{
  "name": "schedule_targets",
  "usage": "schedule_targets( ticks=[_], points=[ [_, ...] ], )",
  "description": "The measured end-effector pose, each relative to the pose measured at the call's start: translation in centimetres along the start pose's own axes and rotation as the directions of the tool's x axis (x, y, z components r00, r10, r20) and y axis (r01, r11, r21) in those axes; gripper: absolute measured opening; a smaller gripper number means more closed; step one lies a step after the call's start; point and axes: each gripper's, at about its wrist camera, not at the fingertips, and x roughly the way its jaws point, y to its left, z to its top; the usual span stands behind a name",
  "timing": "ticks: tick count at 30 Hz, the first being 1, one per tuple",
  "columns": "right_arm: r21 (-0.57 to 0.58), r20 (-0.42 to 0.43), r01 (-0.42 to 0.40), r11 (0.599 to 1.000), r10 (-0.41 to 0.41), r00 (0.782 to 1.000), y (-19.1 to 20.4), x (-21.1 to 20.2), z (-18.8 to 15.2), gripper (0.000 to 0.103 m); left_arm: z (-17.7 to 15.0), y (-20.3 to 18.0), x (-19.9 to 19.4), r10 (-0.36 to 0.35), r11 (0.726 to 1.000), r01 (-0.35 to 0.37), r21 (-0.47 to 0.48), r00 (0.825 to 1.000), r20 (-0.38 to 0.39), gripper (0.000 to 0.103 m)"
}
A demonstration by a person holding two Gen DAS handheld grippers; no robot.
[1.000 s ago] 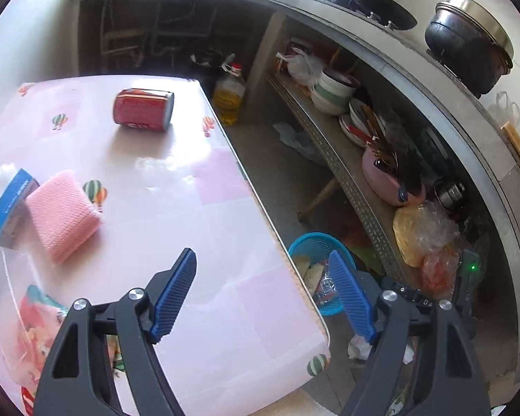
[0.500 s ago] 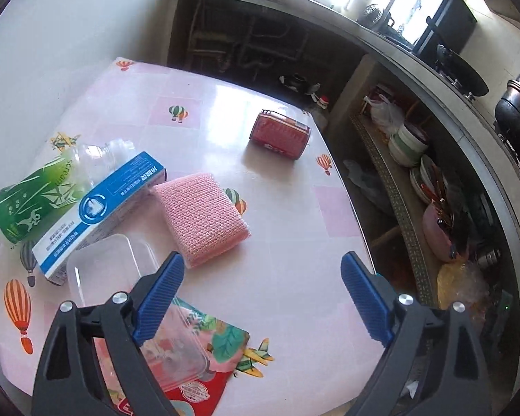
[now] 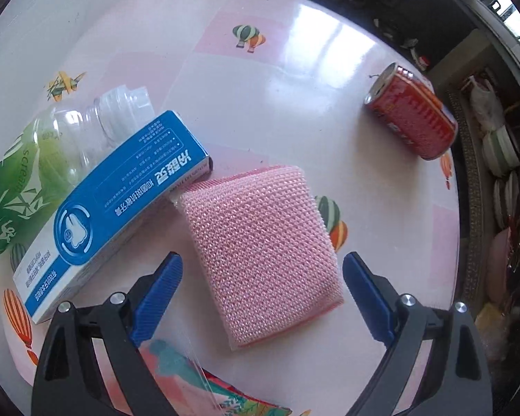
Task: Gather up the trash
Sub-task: 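Lower the left tool onto the pink scrubbing sponge and close on it, then grasp the red can with the right tool while the left tool holds the sponge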
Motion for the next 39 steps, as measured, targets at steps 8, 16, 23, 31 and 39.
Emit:
schedule_targets(
  ticks=[8, 16, 23, 31, 39],
  points=[
    [0.029, 0.006, 0.011, 1.000, -0.011, 1.000, -1.1, -0.1, 0.3, 0.076, 0.3, -2.0, 2.1, 0.037, 0.997, -0.036, 0.065, 0.999, -0.022, 0.092],
    [0.018, -0.005, 0.028, 0.999, -0.027, 1.000, -0.8, 0.2, 0.3, 0.076, -1.2, -5.4, 2.5, 0.110, 0.952, -0.117, 0.282, 0.993, 0.039, 0.092],
    [-0.055, -0.002, 0.035, 0.998, -0.035, 0.999, 0.9, 0.6, 1.5, 0.076, -1.7, -5.9, 2.5, 0.104, 0.924, -0.112, 0.365, 0.994, 0.043, 0.092],
    [-0.268, 0.005, -0.116, 0.956, 0.122, 0.992, 8.9, 2.0, 7.7, 0.076, -2.7, -4.9, 2.3, 0.065, 0.906, -0.068, 0.418, 0.998, 0.023, 0.091],
    [-0.640, -0.086, -0.190, 0.744, 0.177, 0.981, 24.9, 9.5, 16.3, 0.092, -2.0, -3.6, 2.3, 0.001, 0.916, 0.007, 0.402, 1.000, -0.020, 0.091]
  ],
)
